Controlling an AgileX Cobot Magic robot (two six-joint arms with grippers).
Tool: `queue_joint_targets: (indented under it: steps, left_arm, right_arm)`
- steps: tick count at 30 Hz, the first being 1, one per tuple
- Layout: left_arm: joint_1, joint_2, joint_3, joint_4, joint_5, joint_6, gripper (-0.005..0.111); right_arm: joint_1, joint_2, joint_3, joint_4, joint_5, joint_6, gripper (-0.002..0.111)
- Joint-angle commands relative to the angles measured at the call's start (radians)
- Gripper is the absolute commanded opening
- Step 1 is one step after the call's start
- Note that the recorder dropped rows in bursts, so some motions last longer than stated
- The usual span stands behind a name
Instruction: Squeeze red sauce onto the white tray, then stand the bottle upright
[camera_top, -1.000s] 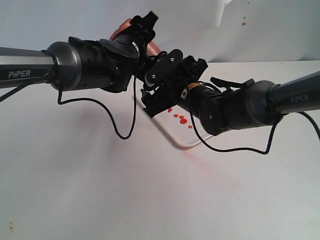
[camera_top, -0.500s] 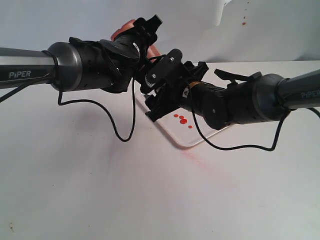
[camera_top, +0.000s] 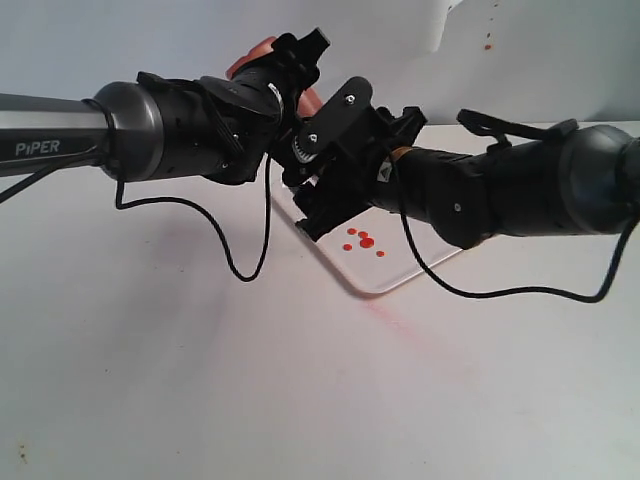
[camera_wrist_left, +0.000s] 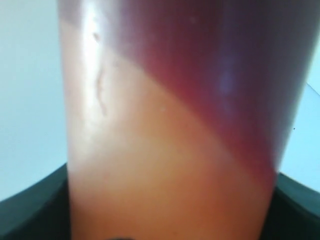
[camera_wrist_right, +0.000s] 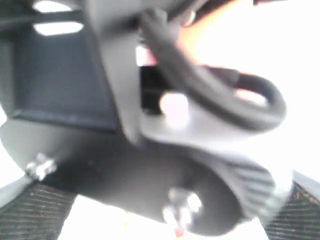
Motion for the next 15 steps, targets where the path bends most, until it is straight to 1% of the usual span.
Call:
queue_joint_targets:
  steps: [1,7,12,15]
  left_arm:
    - [-0.006,-0.017,-0.012,0.019,0.002,-0.013,0.0]
    - [-0.006,-0.017,-0.012,0.019,0.053,-0.013,0.0]
    - [-0.006,-0.017,-0.012,0.019,0.053,-0.013,0.0]
    - [-0.006,-0.017,-0.012,0.019,0.053,-0.013,0.0]
  right_arm:
    - [0.002,-0.088,0.052,-0.004,-0.015,0.015,0.081]
    - [0.002,-0.137,0.063,0.066,0.15,0.02,0.081]
    - [0.0,-0.175,0.091,0.098,0.129,0.02,0.081]
    - [-0.019,-0.209,0.114,0.116,0.139,0.02,0.081]
